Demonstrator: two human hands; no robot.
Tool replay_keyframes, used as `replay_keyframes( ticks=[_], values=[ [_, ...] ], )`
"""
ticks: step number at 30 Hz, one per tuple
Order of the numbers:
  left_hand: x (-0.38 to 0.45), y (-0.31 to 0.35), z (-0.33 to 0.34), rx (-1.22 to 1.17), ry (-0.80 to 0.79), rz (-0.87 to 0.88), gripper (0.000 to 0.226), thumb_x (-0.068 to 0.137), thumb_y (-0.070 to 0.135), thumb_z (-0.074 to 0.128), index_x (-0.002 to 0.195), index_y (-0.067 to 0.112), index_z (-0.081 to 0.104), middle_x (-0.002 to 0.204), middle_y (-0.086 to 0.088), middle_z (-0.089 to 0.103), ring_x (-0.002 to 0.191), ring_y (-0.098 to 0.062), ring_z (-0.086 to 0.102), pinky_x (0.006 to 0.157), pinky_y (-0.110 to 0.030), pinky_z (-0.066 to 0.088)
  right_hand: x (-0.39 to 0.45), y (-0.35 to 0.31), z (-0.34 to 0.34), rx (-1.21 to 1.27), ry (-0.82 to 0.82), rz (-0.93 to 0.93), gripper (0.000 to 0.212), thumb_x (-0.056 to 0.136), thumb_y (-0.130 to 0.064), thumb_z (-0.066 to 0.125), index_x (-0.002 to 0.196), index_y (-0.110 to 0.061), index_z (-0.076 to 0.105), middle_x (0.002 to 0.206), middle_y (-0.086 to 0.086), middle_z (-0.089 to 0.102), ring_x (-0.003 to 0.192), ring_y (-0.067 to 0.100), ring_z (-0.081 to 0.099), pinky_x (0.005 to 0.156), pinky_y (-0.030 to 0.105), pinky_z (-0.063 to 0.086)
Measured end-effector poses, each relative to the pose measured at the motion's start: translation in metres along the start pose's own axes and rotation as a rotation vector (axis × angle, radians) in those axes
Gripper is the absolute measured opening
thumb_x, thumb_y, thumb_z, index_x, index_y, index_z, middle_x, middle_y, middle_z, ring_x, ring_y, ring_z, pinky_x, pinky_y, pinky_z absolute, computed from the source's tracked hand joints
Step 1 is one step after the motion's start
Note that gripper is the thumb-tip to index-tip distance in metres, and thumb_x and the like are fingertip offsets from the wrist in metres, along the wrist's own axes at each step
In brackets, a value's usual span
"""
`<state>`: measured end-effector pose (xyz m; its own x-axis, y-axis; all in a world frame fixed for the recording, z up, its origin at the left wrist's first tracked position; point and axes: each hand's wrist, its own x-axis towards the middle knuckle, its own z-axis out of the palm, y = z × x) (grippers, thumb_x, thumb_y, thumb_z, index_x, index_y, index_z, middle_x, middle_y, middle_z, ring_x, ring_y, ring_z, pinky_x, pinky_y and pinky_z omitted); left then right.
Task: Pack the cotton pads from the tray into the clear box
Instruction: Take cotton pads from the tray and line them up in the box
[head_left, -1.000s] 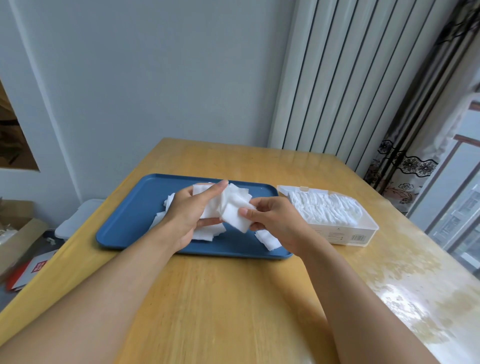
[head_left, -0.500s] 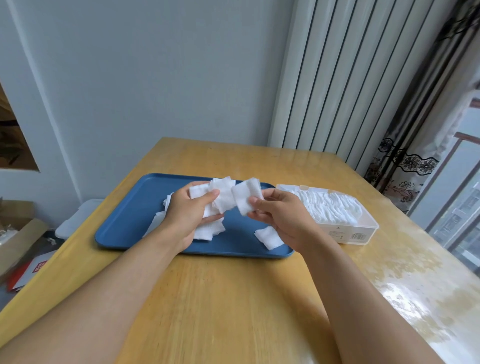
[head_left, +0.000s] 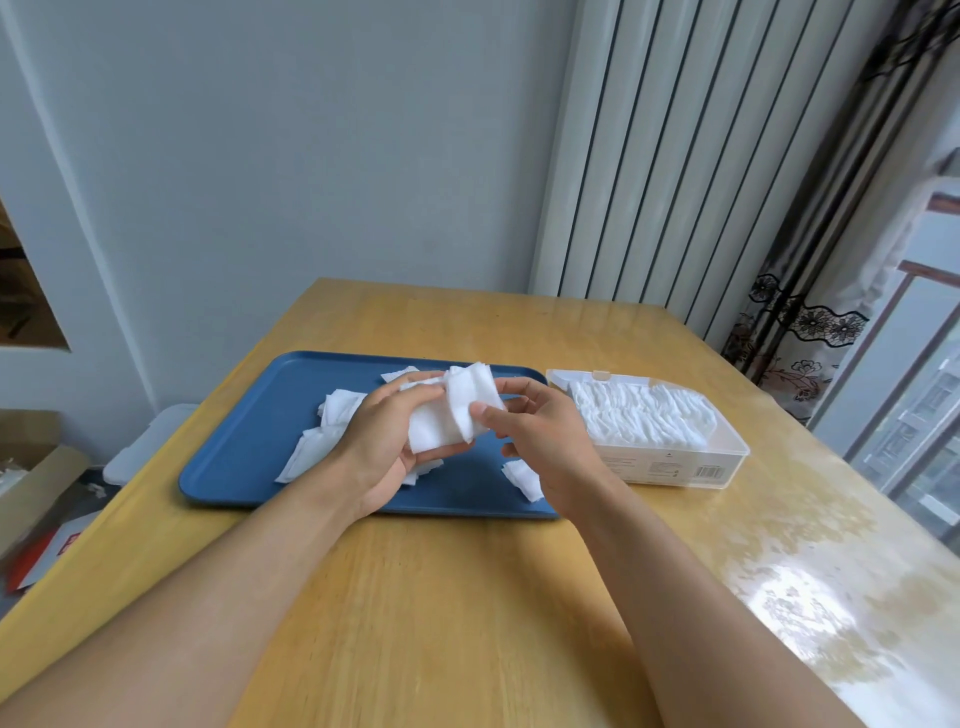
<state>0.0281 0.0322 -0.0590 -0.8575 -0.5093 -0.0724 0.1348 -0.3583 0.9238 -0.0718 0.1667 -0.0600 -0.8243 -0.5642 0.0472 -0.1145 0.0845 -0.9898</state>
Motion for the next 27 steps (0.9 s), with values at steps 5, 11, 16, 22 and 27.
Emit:
replay_keyframes(
  ticks=[5,11,16,22,27],
  values=[
    [-0.0011,0.0022,-0.0004,0.057,-0.029,-0.093,0.037,0.097,0.034,0.064,0.120,0.006,0.071,0.113,-0.016,0.075,0.100,-0.030,0.073,0.085,-0.042,0.061,-0.0028,-0.0023,-0.0036,-0.098,-0.052,-0.050,0.018,0.082,-0.024,0.083,0.096,-0.022,0.072,0.087,0.000,0.070,0.071,0.009,0.062,0.061,0.025,0.050],
    [-0.0010,0.0021,-0.0012,0.068,0.050,-0.109,0.031,0.092,0.026,0.071,0.117,0.008,0.072,0.118,-0.019,0.073,0.102,-0.035,0.072,0.099,-0.053,0.053,-0.0042,-0.0018,-0.0023,-0.135,-0.101,-0.062,0.018,0.083,-0.024,0.083,0.082,-0.019,0.066,0.085,-0.008,0.070,0.077,0.010,0.065,0.066,0.026,0.054],
    [0.0006,0.0046,-0.0034,-0.028,0.096,-0.106,0.031,0.096,0.028,0.069,0.118,0.008,0.071,0.113,-0.015,0.075,0.101,-0.032,0.074,0.072,-0.040,0.063,-0.0044,-0.0039,-0.0043,0.041,-0.163,-0.023,0.017,0.087,-0.019,0.080,0.080,-0.015,0.064,0.094,0.001,0.076,0.093,0.014,0.073,0.087,0.037,0.061],
    [0.0011,0.0036,-0.0024,-0.018,0.106,-0.060,0.031,0.099,0.028,0.065,0.120,0.005,0.070,0.117,-0.019,0.073,0.090,-0.029,0.074,0.085,-0.048,0.062,-0.0055,-0.0067,-0.0066,0.234,-0.298,0.095,0.016,0.092,-0.021,0.074,0.083,-0.016,0.062,0.095,0.001,0.072,0.095,0.013,0.069,0.089,0.030,0.057],
    [-0.0032,0.0038,0.0023,0.072,0.062,-0.069,0.031,0.100,0.033,0.063,0.122,0.012,0.070,0.110,-0.014,0.076,0.091,-0.034,0.076,0.080,-0.040,0.061,-0.0050,-0.0037,-0.0009,0.269,-0.248,0.118,0.014,0.090,-0.018,0.076,0.083,-0.017,0.064,0.093,0.002,0.072,0.089,0.015,0.068,0.081,0.028,0.053]
  ],
)
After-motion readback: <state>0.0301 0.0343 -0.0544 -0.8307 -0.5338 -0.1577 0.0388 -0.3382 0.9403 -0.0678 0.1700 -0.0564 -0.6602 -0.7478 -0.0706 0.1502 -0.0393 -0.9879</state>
